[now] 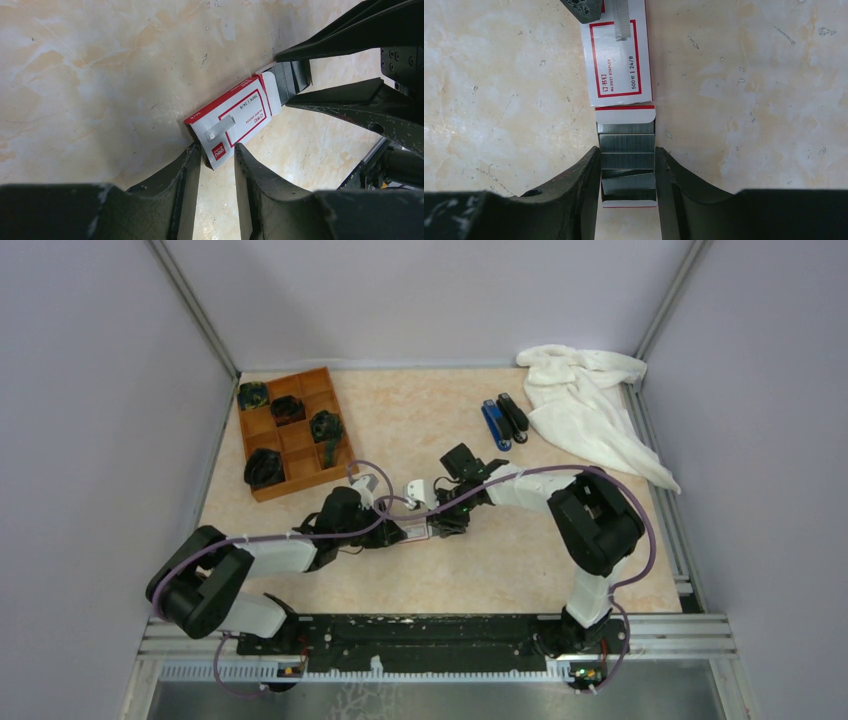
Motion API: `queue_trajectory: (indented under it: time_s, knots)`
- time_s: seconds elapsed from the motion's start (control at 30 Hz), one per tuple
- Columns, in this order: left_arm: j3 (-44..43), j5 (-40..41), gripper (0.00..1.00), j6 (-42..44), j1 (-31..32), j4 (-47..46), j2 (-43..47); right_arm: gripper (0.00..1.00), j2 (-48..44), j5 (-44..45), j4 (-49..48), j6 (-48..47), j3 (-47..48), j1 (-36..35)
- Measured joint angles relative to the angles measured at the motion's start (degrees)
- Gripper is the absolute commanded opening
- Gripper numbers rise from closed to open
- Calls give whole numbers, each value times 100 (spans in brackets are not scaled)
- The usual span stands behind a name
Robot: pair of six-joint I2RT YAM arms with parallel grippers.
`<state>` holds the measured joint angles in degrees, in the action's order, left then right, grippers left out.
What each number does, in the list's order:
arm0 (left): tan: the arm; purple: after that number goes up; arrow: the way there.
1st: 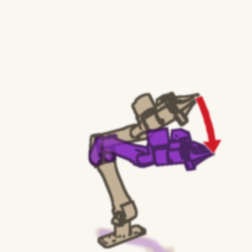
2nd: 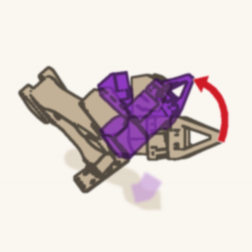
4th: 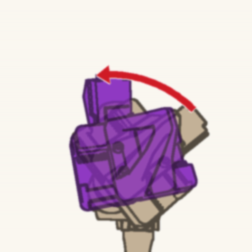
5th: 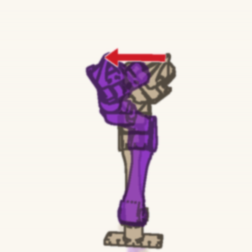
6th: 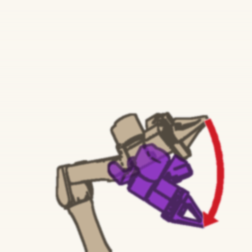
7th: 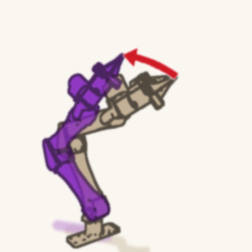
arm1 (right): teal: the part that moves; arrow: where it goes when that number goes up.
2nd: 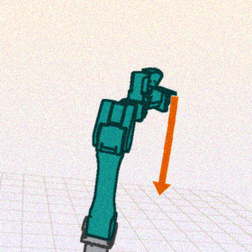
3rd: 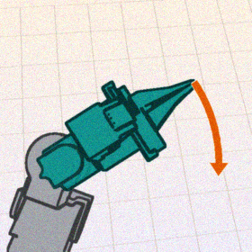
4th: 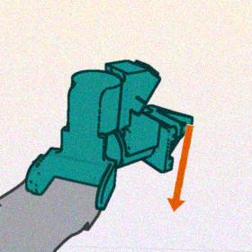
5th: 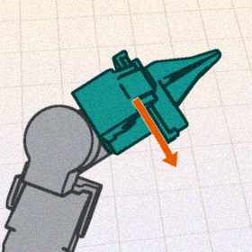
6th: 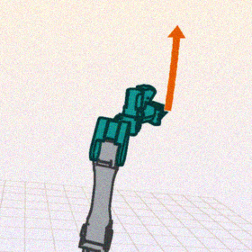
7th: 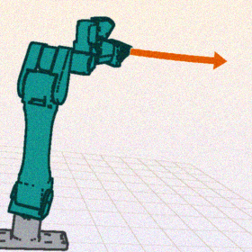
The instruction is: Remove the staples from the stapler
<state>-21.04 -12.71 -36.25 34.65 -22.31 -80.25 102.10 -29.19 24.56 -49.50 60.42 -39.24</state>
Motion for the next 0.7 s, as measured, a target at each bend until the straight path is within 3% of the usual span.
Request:
queue_trajectory:
  time_s: [0.7]
  knots:
    - [-103,-92,39,11,-31,39,-103,28,0,-254,90,256,0,44]
